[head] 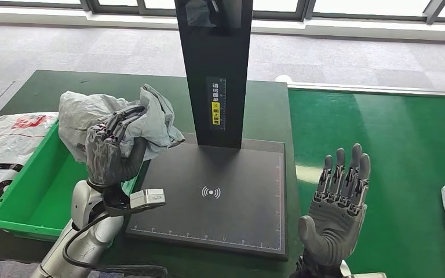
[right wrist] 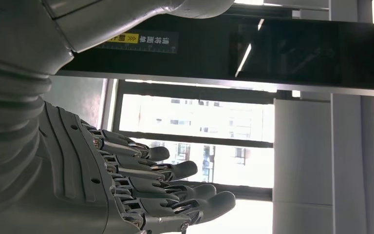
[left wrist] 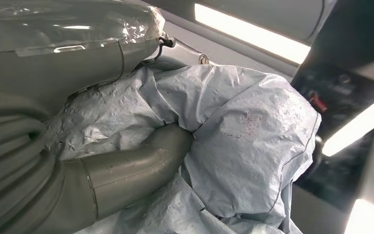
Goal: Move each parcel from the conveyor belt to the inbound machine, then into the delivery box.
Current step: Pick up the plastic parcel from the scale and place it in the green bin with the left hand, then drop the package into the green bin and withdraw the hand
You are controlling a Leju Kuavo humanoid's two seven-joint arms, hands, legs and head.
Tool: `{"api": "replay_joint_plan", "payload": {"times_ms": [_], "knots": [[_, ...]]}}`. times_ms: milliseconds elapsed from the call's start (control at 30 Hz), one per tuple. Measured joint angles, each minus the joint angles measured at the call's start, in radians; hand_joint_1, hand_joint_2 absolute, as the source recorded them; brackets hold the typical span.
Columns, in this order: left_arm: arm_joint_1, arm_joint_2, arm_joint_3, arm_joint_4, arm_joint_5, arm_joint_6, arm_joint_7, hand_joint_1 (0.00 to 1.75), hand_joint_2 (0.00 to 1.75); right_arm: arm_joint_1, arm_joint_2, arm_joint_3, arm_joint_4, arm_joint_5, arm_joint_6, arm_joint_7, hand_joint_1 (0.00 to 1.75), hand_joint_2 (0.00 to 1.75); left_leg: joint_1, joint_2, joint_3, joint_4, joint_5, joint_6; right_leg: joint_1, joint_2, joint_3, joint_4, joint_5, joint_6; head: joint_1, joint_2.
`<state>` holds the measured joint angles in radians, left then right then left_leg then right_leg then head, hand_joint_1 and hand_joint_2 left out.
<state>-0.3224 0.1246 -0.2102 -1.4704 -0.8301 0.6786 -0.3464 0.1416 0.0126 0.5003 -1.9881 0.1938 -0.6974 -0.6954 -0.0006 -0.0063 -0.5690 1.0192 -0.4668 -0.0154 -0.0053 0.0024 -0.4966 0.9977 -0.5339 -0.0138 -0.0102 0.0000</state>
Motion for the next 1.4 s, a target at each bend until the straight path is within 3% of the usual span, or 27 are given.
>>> {"api": "replay_joint_plan", "payload": {"times_ms": [133, 367, 533, 800, 1067, 1367, 1400], "knots": [[-0.023, 0.001, 0.026, 0.047, 0.003, -0.020, 0.060, 1.75, 1.75, 0.000, 0.000, 0.002, 0.000, 0.000, 0.000, 0.000, 0.00, 1.75, 0.000, -0.001, -0.001, 0.000, 0.000, 0.000, 0.000, 0.000, -0.002, 0.000, 0.000, 0.000, 0.000, 0.000], [-0.233, 0.017, 0.167, 0.331, 0.039, -0.085, 0.065, 1.75, 1.75, 0.007, 0.000, 0.008, 0.000, 0.000, 0.000, 0.000, 0.00, 1.75, 0.001, 0.001, -0.002, 0.000, 0.003, -0.002, 0.000, 0.001, -0.003, 0.001, 0.003, -0.001, 0.000, 0.000], [-0.308, 0.019, 0.230, 0.464, 0.007, -0.125, 0.102, 1.75, 1.75, 0.002, 0.000, 0.017, 0.000, -0.010, 0.000, 0.000, 0.00, 1.75, 0.002, 0.001, -0.003, 0.000, 0.003, -0.002, 0.001, 0.001, -0.003, 0.001, 0.003, -0.001, 0.000, 0.000], [-0.363, 0.025, 0.275, 0.574, -0.009, -0.157, 0.135, 1.75, 1.75, -0.003, 0.000, 0.021, 0.000, -0.014, 0.000, 0.000, 0.00, 1.75, 0.001, 0.001, -0.005, 0.000, 0.003, -0.002, 0.000, 0.002, -0.005, 0.001, 0.003, -0.001, 0.000, 0.000], [-0.455, 0.036, 0.303, 0.700, -0.056, -0.191, 0.220, 1.75, 1.75, -0.004, -0.001, 0.022, 0.000, -0.017, 0.000, 0.000, 0.00, 1.75, 0.001, 0.001, -0.006, 0.000, 0.004, -0.002, 0.000, 0.002, -0.006, 0.001, 0.003, -0.001, 0.000, 0.000], [-0.502, 0.048, 0.350, 0.838, -0.059, -0.280, 0.246, 1.75, 1.75, -0.019, -0.007, 0.022, 0.000, -0.026, 0.000, 0.000, 0.00, 1.75, 0.001, 0.001, -0.007, 0.000, 0.004, -0.002, 0.000, 0.002, -0.007, 0.001, 0.003, -0.001, 0.000, 0.000], [-0.506, 0.049, 0.354, 0.851, -0.059, -0.290, 0.252, 1.54, 1.75, -0.020, -0.008, 0.022, 0.000, -0.026, 0.000, 0.000, 0.00, 1.75, 0.001, 0.001, -0.007, 0.000, 0.004, -0.002, 0.000, 0.002, -0.007, 0.001, 0.003, -0.001, 0.000, 0.000]]}}
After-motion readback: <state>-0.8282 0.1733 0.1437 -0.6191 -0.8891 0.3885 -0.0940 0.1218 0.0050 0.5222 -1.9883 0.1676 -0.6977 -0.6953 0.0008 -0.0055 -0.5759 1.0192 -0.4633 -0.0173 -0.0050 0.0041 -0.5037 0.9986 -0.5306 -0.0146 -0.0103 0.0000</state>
